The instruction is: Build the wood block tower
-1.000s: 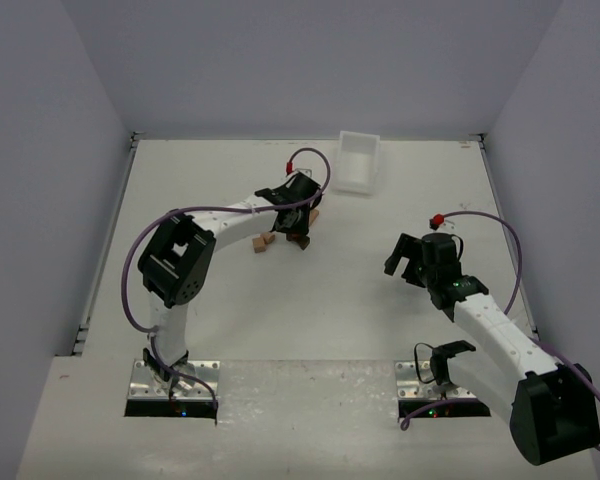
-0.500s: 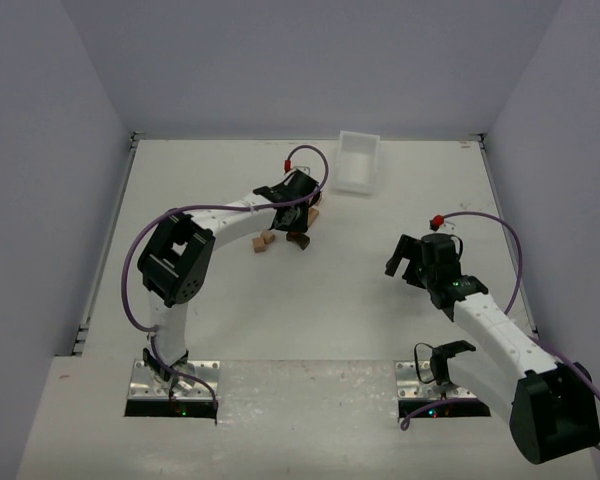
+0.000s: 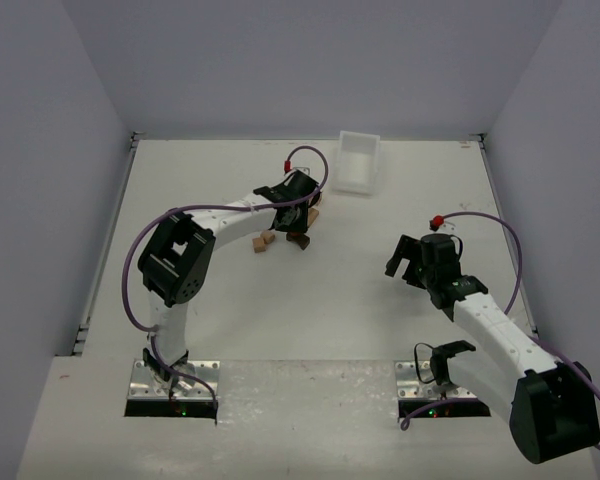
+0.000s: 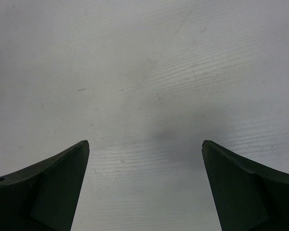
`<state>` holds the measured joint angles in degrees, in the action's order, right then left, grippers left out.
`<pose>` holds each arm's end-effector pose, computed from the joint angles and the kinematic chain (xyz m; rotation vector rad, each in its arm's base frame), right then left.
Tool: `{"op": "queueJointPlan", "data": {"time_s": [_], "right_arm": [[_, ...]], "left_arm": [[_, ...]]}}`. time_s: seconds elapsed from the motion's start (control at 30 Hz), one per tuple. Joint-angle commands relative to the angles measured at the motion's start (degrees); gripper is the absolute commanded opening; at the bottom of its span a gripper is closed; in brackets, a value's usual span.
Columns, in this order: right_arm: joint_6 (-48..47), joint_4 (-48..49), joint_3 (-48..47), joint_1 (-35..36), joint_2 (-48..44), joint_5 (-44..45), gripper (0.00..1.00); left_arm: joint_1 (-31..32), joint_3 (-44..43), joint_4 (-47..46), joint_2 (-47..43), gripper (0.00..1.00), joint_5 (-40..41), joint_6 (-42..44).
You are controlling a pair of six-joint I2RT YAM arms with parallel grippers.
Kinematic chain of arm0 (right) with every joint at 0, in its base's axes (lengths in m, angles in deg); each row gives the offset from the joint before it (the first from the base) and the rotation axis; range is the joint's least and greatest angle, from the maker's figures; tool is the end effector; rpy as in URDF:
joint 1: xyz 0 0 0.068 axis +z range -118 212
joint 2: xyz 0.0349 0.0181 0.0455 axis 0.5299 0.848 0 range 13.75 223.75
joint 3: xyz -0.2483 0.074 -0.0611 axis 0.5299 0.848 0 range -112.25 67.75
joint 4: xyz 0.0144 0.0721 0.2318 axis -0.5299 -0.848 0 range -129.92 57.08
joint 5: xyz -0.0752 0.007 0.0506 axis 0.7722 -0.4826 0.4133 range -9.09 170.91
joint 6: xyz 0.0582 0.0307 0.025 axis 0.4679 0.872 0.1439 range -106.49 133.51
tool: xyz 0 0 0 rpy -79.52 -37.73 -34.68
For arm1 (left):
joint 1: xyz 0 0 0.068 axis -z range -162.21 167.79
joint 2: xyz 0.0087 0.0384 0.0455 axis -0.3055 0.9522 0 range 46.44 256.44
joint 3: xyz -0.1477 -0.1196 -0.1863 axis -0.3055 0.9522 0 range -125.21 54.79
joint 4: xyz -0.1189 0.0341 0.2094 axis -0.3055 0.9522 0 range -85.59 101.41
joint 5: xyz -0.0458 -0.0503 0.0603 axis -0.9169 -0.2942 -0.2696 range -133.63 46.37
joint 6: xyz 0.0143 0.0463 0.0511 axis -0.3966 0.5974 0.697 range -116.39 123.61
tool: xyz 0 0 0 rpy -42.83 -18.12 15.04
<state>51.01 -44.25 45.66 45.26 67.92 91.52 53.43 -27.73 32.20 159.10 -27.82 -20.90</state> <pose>0.1847 0.0325 0.1634 0.5782 2.2509 0.2337 0.3447 -0.2278 0.1799 0.1444 2.5210 -0.0603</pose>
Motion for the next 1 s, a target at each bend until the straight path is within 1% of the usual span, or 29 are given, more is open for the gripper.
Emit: {"op": "queueJointPlan", "data": {"time_s": [0.0,0.1,0.37,0.53,0.73,0.77,0.83,0.97], "right_arm": [[0.21,0.46,-1.47,0.19,0.06,2.1,0.99],[0.18,0.52,-1.47,0.19,-0.12,2.02,0.99],[-0.14,0.81,-1.4,0.19,0.32,1.3,0.99],[-0.05,0.79,-1.47,0.15,0.36,1.12,0.99],[-0.01,1.05,-1.25,0.14,0.35,1.17,0.99],[0.03,1.05,-1.29,0.19,0.49,1.17,0.99],[0.03,1.01,-1.47,0.15,0.71,1.17,0.99],[0.11,0.96,-1.56,0.19,1.1,1.17,0.99]], "left_arm": [[-0.57,-0.71,-0.51,-0.42,0.12,-0.23,-0.74],[-0.56,-0.46,-0.52,-0.34,0.15,-0.24,-0.83],[-0.48,0.19,-0.27,-0.93,0.17,0.2,-1.59],[-0.57,0.21,-0.27,-1.08,0.23,0.1,-1.63],[-0.53,0.68,0.16,-1.33,0.25,0.76,-2.16],[-0.48,0.78,0.17,-1.48,0.26,0.71,-2.2],[-0.57,0.78,0.17,-1.65,0.33,0.88,-2.21],[-0.57,0.86,0.25,-1.83,0.4,1.39,-2.46]]}}
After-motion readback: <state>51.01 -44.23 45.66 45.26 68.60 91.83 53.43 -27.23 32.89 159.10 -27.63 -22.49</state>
